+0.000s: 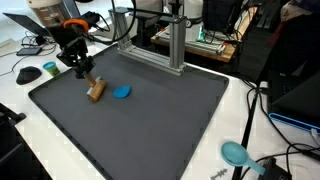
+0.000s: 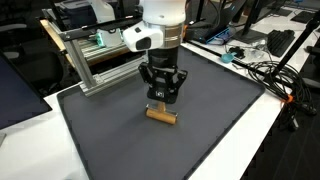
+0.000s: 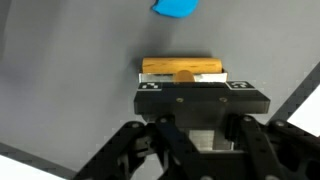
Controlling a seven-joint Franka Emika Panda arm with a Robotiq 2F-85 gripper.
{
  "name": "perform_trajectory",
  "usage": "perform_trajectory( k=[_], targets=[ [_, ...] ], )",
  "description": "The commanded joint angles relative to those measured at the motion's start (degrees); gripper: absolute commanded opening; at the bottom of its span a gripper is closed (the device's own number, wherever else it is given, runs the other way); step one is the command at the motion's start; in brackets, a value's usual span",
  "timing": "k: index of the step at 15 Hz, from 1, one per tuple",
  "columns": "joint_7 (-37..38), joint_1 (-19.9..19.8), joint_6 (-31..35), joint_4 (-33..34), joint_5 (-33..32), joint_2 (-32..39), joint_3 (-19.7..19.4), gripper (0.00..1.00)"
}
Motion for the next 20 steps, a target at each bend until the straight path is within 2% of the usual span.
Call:
perform_trajectory(
  k=[1,3,8,12,18,20],
  targets=[
    [-2.4,0.1,-5.3,-0.6,-1.4,-3.0,0.7,0.22],
    [-4.7,0.0,-8.3,-1.8,-1.0,-5.8,1.4,0.22],
    [-10.0,0.6,-9.2,-4.7,-0.3,-11.4,3.3,0.22],
    [-22.5,-0.5,-11.4,-6.7,1.2,-13.6,5.7,0.22],
    [-40.0,-0.3,-9.1,-10.4,-1.9,-15.3,6.7,0.22],
    [-45.3,-1.0,-9.8,-10.5,-0.6,-15.4,7.4,0.22]
  ],
)
